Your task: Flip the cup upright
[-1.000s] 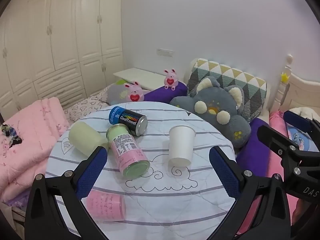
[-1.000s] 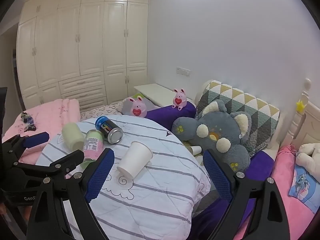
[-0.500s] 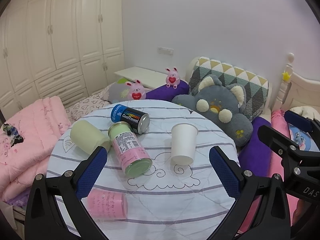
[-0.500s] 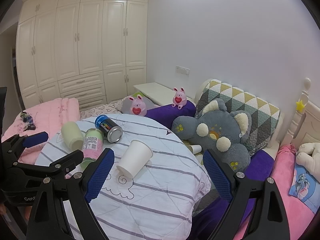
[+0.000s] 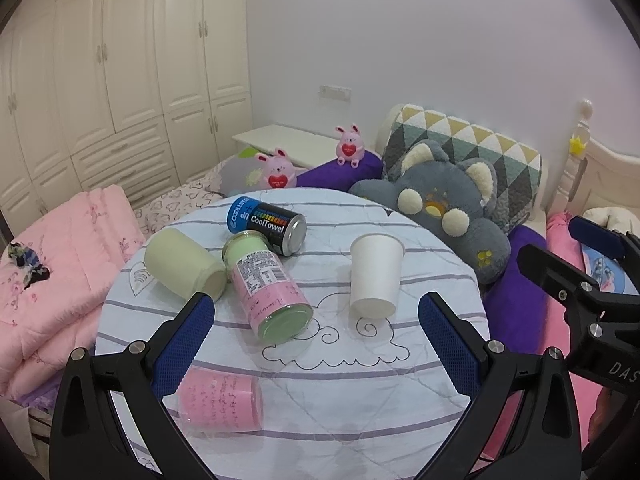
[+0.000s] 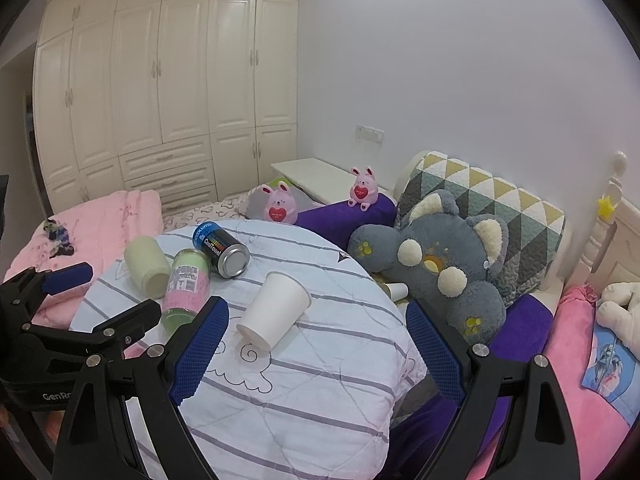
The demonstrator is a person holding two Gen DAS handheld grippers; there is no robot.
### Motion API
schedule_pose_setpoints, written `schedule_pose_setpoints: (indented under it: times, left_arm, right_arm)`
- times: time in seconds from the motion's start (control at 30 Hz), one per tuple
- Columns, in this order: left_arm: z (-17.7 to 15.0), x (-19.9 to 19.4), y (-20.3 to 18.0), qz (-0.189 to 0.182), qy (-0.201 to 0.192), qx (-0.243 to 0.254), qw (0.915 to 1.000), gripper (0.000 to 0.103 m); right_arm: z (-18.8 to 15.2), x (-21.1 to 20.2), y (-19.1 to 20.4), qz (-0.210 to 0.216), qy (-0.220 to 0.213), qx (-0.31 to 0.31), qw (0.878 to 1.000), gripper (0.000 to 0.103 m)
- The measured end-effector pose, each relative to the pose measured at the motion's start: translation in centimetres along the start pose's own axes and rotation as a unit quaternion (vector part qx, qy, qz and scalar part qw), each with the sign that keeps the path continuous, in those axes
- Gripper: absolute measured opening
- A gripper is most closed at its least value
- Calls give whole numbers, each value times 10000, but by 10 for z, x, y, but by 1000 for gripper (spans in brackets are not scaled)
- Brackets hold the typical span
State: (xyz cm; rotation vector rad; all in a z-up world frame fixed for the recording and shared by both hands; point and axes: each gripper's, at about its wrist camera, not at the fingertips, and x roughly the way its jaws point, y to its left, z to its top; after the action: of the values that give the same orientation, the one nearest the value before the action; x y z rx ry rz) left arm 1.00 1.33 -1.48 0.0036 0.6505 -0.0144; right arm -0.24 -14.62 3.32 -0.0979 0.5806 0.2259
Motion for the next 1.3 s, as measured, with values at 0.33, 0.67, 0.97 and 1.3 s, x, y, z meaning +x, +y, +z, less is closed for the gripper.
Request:
schedule_pose_setpoints:
  times: [0.33, 0.67, 0.97, 1.3]
  left_arm:
    - [3, 29, -21, -94, 450, 243, 9986, 103]
    - [11, 86, -53, -233, 1028, 373, 9937, 103]
    - [11, 156, -74, -159, 1944, 362, 9801, 103]
    - [0, 207, -74, 140, 2566, 264, 9660, 103]
  right_arm:
    - [-3, 17, -12, -23, 198, 124, 9997, 92]
    - [-11, 59, -45, -145, 573, 420, 9974, 92]
    - [-20, 110, -71, -130, 949, 606, 9936, 92]
    - [-29, 156, -80, 135, 1330, 656, 9888, 92]
